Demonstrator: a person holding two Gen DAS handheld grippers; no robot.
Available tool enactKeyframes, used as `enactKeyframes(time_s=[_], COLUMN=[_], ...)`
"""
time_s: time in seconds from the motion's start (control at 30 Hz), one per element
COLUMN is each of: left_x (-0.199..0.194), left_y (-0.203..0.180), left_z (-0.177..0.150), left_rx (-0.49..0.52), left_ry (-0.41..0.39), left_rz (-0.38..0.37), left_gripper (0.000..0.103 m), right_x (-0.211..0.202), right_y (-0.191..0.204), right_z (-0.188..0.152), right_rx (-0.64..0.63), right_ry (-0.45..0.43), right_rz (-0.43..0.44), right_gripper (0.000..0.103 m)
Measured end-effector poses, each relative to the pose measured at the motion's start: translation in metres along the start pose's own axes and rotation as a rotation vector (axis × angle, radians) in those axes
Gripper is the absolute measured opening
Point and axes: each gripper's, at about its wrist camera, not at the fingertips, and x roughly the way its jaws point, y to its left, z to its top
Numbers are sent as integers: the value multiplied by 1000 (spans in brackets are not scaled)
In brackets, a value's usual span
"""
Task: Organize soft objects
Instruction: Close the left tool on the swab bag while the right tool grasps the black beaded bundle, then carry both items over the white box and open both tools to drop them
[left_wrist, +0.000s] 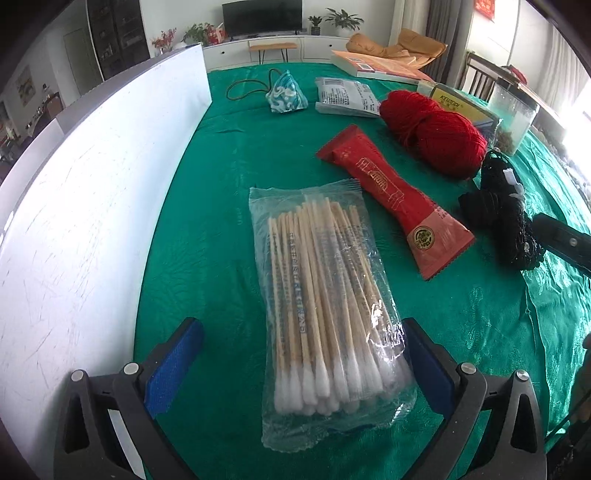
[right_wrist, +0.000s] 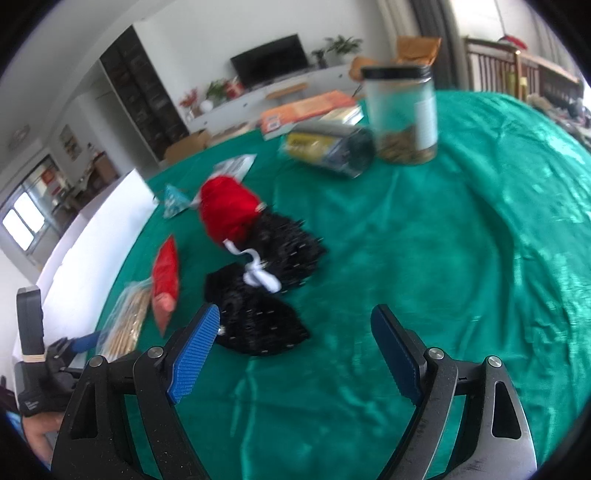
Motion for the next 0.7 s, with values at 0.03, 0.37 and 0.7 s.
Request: enactKeyframes(time_s=[0.03, 0.37, 0.7], left_x=[0, -15, -108], left_y=[1, 7, 44], left_z=[0, 8, 31], left_rx=[-4, -26, -136], left_ry=[8, -38, -216], left_rz=[-6, -99, -218], left_gripper=[102, 42, 40], right_x=[11, 2, -60], right_y=[7, -35, 30], right_z=[4, 35, 79], right_rx=[-10, -2, -178], right_ry=[16, 16, -78], right_rz=[14, -142, -99], right_gripper=[86, 34, 34])
